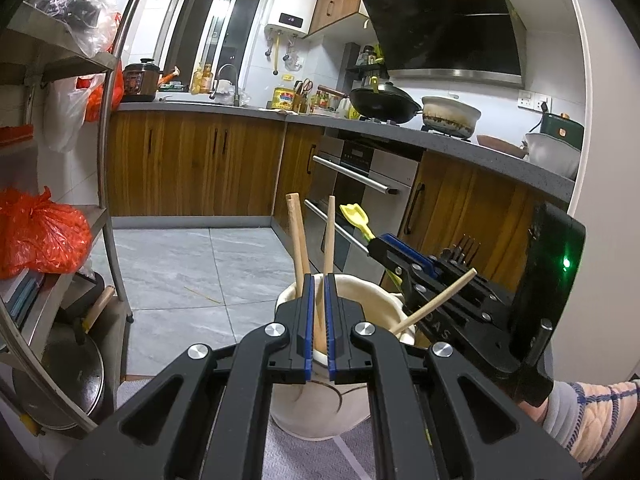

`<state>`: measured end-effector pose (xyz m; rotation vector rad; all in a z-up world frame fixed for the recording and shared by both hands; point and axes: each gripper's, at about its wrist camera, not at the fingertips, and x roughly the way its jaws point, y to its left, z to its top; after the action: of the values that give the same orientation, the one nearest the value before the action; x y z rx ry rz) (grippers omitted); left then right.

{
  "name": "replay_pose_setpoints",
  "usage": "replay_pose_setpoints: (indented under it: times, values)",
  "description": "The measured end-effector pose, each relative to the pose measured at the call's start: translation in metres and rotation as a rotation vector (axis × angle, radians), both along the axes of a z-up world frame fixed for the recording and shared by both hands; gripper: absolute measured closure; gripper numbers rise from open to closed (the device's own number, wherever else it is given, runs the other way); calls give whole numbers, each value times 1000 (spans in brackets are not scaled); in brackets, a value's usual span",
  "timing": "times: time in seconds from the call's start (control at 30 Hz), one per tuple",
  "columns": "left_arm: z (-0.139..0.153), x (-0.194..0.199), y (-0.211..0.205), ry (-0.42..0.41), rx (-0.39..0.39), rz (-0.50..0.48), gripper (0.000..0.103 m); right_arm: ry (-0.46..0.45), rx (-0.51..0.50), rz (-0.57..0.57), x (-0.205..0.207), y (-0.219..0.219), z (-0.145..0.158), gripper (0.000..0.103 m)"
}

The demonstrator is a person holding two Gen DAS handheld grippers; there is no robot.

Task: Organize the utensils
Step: 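Lower chopstick into tall pot with left gripper while right gripper lowers spoon into short pot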

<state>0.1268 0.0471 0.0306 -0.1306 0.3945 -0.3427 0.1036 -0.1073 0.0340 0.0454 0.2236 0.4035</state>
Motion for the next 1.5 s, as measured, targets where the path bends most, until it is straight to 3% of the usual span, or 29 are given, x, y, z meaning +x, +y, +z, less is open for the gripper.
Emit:
replay_pose_setpoints:
  times: [0.47, 0.7, 0.87, 1.0, 1.17, 1.5]
  values:
    - [5, -7, -3, -13, 4, -9, 98, 23, 14, 19, -26, -20, 4, 93]
    - [7, -12, -5, -21, 8, -20, 98, 103, 202, 79, -17, -43, 15, 93]
    - [6, -14, -3, -29, -2, -28, 98, 73, 199, 59, -3, -34, 23, 93]
    - [5, -14, 1, -29, -8, -30, 98, 112, 290, 73, 10, -38, 20, 93]
    - [4, -16, 12, -31, -33, -24, 98, 123, 291, 66, 13, -37, 16, 93]
    - [5, -23, 14, -60, -32, -37, 98, 193, 392, 121, 16, -41, 14, 93]
